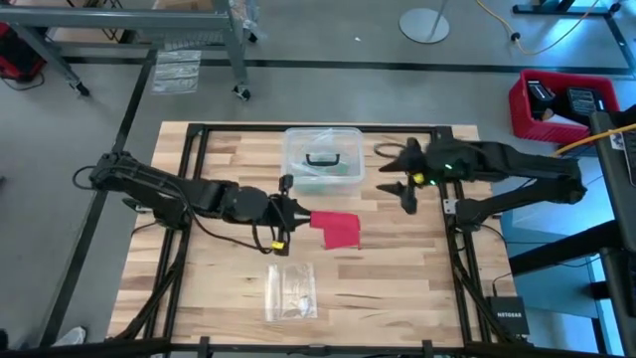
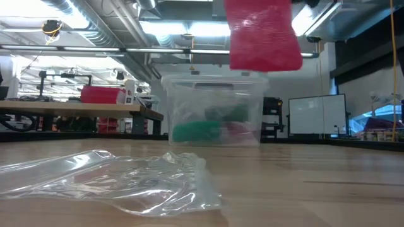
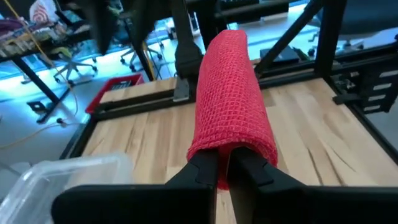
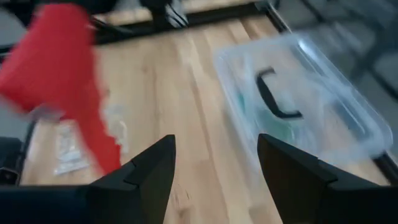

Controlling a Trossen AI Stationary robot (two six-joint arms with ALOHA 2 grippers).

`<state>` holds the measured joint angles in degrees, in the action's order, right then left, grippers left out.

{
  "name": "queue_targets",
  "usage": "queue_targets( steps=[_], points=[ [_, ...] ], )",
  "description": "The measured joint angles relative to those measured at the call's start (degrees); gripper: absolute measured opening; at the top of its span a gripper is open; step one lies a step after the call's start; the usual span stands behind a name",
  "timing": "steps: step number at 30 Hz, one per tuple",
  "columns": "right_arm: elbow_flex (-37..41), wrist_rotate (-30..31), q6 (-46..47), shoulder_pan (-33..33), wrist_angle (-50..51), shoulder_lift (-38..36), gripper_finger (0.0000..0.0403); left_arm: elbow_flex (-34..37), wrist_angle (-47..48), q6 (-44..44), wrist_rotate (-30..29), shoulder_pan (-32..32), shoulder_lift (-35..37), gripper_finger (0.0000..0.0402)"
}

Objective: Roll bandage
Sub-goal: Roll the red bandage

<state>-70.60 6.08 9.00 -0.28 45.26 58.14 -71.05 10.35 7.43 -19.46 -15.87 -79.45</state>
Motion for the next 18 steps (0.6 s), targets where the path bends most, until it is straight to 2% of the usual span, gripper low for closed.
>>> queue_targets(
  steps=[3,9,12,16,18],
  points=[
    [6.2,1.6,-0.7,-4.1,-6.5,-5.2,0.0232,-0.1,0.0,0.8,0.0,1.2,0.5,0.0011],
    [23.8,3.1,1.6,-9.3,-24.4,-13.0,0.0232,-0.1,-0.9,2.3,0.0,3.8,0.2,0.0010],
    [29.8,3.4,5.1,-9.5,-29.6,-13.1,0.0232,-0.1,-0.9,2.2,0.0,5.0,0.2,0.0010],
    [33.2,-1.1,6.1,-9.4,-31.3,-10.7,0.0232,-0.1,-0.9,2.1,0.0,5.6,0.2,0.0011],
    [33.1,2.2,5.5,-9.5,-32.0,-9.6,0.0232,-0.1,-1.1,2.2,0.0,5.9,0.2,0.0011]
  ],
)
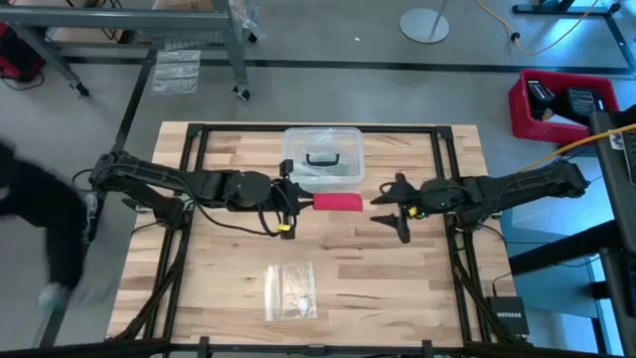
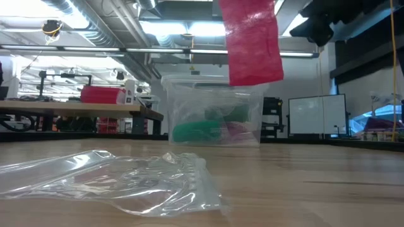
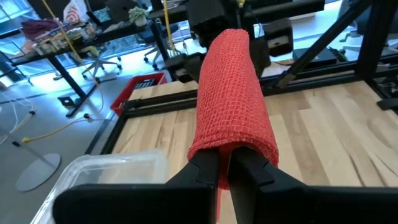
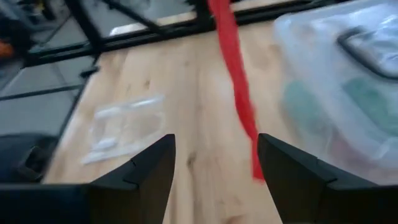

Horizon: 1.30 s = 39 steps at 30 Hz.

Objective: Roll bandage
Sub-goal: Roll the red bandage

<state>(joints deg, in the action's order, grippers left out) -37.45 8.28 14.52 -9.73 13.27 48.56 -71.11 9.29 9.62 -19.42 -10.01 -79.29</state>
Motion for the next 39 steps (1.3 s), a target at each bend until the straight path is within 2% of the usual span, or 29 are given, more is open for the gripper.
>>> queue_targets(
  steps=[3,9,14,16,19,22,23,24,28,30,39],
  points=[
    [0.0,5.0,-2.8,0.0,-1.1,1.1,0.0232,0.0,-0.5,-0.1,0.0,0.0,0.0,0.0011],
    [0.0,7.6,-8.3,-0.1,-8.4,6.0,0.0232,0.0,-1.3,-0.3,0.2,0.0,0.0,0.0011],
    [0.0,3.7,-10.9,0.0,-16.1,10.5,0.0231,0.4,-1.2,-0.8,0.2,0.0,0.0,0.0010],
    [0.0,4.5,-11.4,-0.1,-17.7,11.6,0.0220,0.6,-1.4,-1.0,0.1,0.2,0.0,0.0010],
    [0.0,7.6,-13.3,0.0,-17.8,12.5,0.0167,0.7,-1.8,-1.5,0.0,0.3,-0.1,0.0011],
    [0.0,9.2,-16.6,0.0,-18.8,13.1,0.0067,0.7,-3.0,-1.7,0.2,0.2,-0.1,0.0011],
    [0.0,10.1,-18.6,0.0,-18.8,13.2,0.0034,0.7,-3.4,-1.8,0.8,0.2,-0.1,0.0011],
    [0.0,11.7,-20.5,-0.1,-19.0,13.2,0.0018,0.7,-4.1,-2.1,2.0,0.2,-0.1,0.0010],
    [-0.1,23.9,-27.3,0.1,-20.3,12.7,0.0015,0.7,-8.0,-4.5,9.7,0.2,0.0,0.0010],
    [-0.1,27.5,-31.9,0.8,-22.0,12.6,0.0006,0.7,-10.1,-5.6,13.0,0.2,0.0,0.0010],
    [-0.1,26.8,-37.7,3.8,-28.3,12.6,0.0005,0.7,-21.1,-8.7,22.1,0.3,0.0,0.0011]
  ],
)
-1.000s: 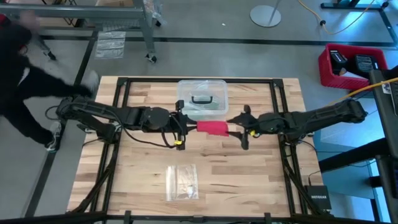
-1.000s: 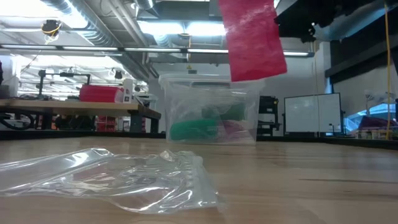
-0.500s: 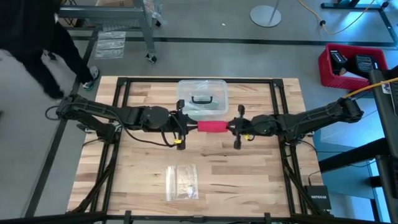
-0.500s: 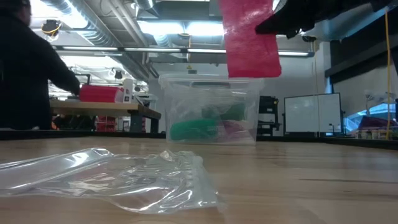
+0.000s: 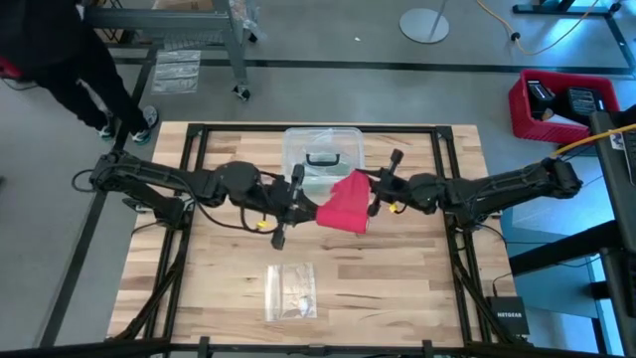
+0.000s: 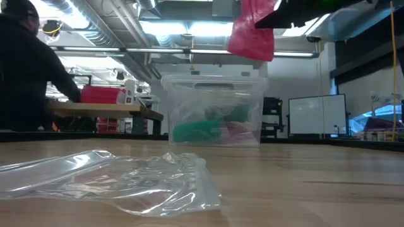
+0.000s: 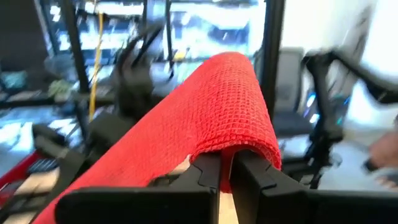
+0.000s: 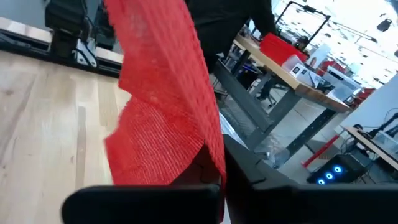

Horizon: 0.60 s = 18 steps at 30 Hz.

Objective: Roll bandage
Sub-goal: Roll the red bandage

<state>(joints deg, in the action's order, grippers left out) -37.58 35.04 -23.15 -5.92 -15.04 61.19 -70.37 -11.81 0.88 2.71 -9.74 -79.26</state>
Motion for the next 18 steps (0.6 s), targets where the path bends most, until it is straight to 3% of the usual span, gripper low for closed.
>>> queue_targets(
  steps=[5,13,18],
  points=[
    [0.0,-5.4,3.5,0.6,0.7,0.2,0.0004,0.0,-4.2,0.1,0.3,0.1,0.0,0.0011],
    [0.0,-13.7,17.1,0.7,2.7,0.2,0.0021,0.0,1.1,5.0,-15.0,1.8,0.0,0.0011],
    [0.0,-17.9,22.7,0.7,3.0,0.2,0.0079,0.0,2.5,7.2,-20.7,3.1,0.1,0.0011]
  ],
)
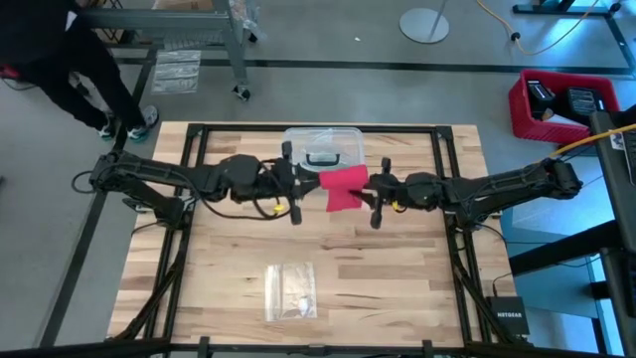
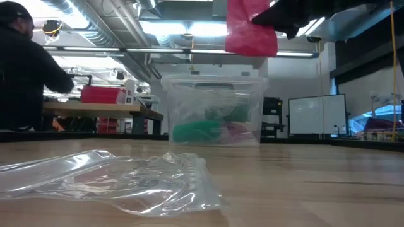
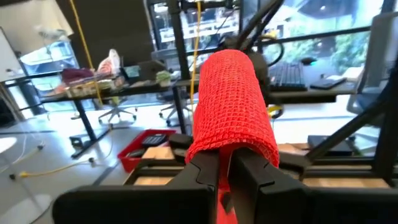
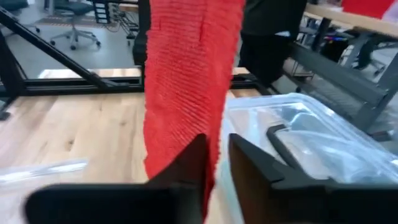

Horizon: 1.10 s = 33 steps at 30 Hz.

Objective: Roll bandage
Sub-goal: Roll the red bandage

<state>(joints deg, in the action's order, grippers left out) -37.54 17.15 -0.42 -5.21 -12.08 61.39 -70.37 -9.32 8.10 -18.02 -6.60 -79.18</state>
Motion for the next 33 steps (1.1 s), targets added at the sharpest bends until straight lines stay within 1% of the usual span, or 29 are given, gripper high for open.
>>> queue_targets(
  steps=[5,7,10,13,15,18,20,22,25,28,31,33],
  points=[
    [-0.1,-0.1,0.2,0.0,1.0,-1.2,0.0165,0.0,1.8,0.2,-0.1,0.3,0.0,0.0011],
    [-1.7,-0.1,0.1,0.0,4.9,-2.9,0.0196,0.0,2.5,0.4,-0.1,0.3,0.0,0.0011],
    [-4.9,-0.3,0.2,0.0,11.7,-5.4,0.0232,0.0,3.3,0.9,-0.1,0.2,0.0,0.0011],
    [-7.5,-0.5,0.8,0.0,19.1,-6.6,0.0253,0.0,3.1,1.2,-0.2,0.2,0.0,0.0011],
    [-8.4,-2.2,1.9,0.0,22.5,-6.9,0.0261,0.0,3.0,1.3,-0.2,0.2,0.0,0.0011],
    [-8.5,-5.1,2.2,0.0,27.0,-6.9,0.0263,0.0,3.1,1.3,-0.2,-0.1,0.0,0.0011],
    [-8.1,-5.4,2.8,0.0,29.1,-6.9,0.0262,0.0,3.0,1.3,-0.2,-0.1,0.0,0.0011],
    [-6.2,-5.5,3.0,0.0,27.5,-6.9,0.0259,0.0,2.9,1.3,-0.2,-0.3,0.0,0.0011],
    [-2.4,-4.8,2.4,0.0,21.9,-6.8,0.0254,0.0,2.7,1.3,-0.2,-0.4,0.0,0.0011],
    [2.1,-3.7,0.2,0.0,12.2,-6.6,0.0250,0.0,2.6,1.3,-0.2,-0.6,0.0,0.0011],
    [5.8,-4.7,-1.3,0.0,2.7,-4.7,0.0248,0.0,2.6,1.1,-0.2,-0.6,0.0,0.0011],
    [6.8,-5.3,-1.6,0.0,-1.7,-3.3,0.0248,0.0,2.5,1.1,-0.2,-0.6,0.0,0.0011]
  ],
)
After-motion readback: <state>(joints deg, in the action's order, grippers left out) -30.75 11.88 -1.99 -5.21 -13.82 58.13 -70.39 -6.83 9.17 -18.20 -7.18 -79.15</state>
